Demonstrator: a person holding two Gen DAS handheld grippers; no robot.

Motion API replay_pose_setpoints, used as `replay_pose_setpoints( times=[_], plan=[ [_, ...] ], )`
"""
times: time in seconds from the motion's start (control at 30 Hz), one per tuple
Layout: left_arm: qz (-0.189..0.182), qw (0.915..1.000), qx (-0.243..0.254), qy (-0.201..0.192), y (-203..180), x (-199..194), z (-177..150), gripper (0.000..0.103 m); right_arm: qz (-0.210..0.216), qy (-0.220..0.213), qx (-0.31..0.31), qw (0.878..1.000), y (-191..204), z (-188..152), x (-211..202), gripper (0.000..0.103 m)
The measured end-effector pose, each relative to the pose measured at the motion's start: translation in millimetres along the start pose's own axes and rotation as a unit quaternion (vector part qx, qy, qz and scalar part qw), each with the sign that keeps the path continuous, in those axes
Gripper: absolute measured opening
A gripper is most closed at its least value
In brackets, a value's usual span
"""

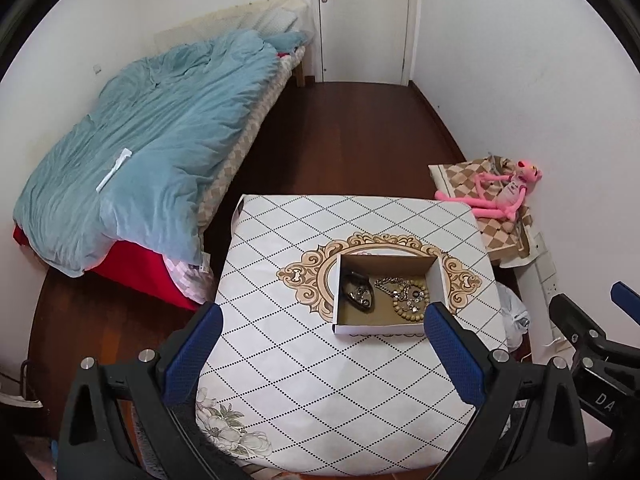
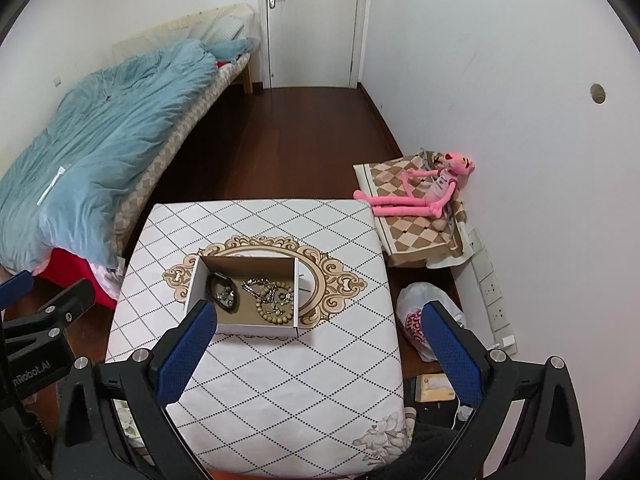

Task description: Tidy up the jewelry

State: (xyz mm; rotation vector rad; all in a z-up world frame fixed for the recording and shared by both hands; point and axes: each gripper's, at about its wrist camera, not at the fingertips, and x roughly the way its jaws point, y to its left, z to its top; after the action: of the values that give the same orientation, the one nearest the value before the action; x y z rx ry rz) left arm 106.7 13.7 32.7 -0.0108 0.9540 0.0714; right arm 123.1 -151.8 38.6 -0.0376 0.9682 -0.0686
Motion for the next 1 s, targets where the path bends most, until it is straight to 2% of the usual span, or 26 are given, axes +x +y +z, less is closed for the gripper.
replay_pose_setpoints(
  times=[1.0],
  plan=[
    [-0.001,0.9999,0.004,0.01,-1.6,4.6,-1.6,0.102,0.002,0.017,-0.007,1.0,4.4,0.6,11.6,0.103]
  ],
)
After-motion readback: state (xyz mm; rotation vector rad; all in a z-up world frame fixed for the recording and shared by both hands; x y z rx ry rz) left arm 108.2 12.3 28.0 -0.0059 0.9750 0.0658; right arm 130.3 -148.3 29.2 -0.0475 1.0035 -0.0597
